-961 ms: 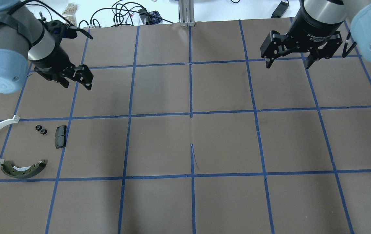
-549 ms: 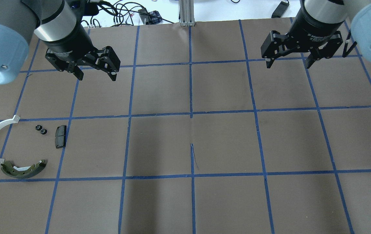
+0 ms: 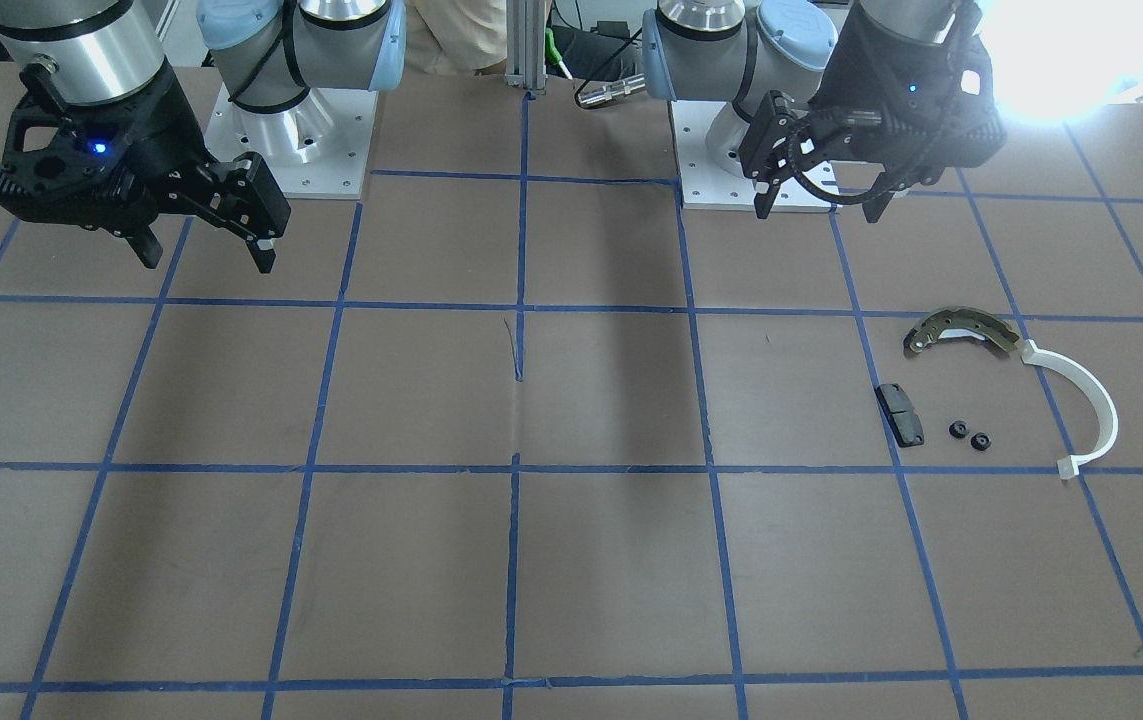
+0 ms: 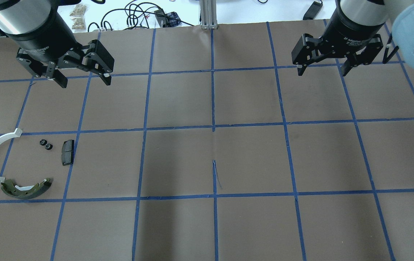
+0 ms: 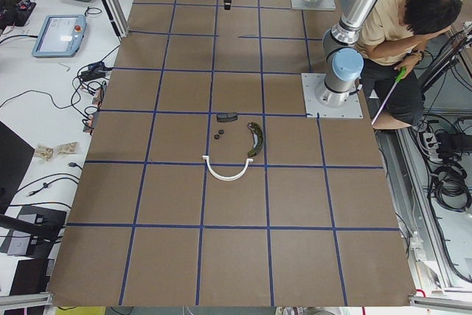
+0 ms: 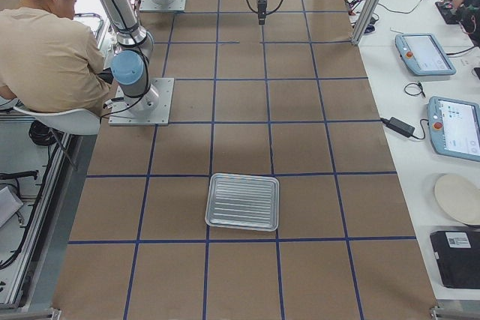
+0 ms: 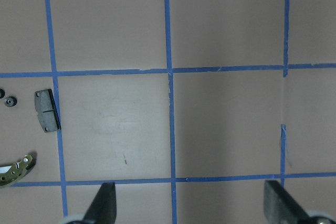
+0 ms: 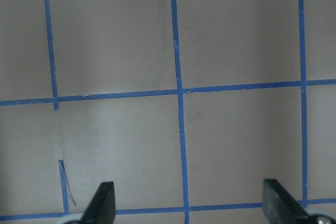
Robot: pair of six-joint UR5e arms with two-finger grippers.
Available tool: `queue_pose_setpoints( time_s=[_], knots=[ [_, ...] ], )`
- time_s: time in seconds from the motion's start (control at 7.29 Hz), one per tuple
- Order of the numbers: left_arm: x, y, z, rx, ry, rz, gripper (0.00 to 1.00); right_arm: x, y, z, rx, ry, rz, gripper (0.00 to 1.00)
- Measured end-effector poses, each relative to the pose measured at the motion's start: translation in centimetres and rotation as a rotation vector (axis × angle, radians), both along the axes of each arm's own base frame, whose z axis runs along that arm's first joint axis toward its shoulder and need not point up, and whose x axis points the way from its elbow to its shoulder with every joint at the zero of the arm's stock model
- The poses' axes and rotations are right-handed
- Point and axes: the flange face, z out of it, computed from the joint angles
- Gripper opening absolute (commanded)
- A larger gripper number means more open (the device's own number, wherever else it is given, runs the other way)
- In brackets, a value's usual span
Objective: Place bearing gear from tray to pile
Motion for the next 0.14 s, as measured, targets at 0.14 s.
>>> queue_pose_setpoints(
  time_s=[0.14],
  knots=[
    [-0.01,-0.19,-0.13,0.004,0.003,0.028,1.00,-0.02,-0.02,-0.01,0.000,0.000,0.000,1.00]
  ],
)
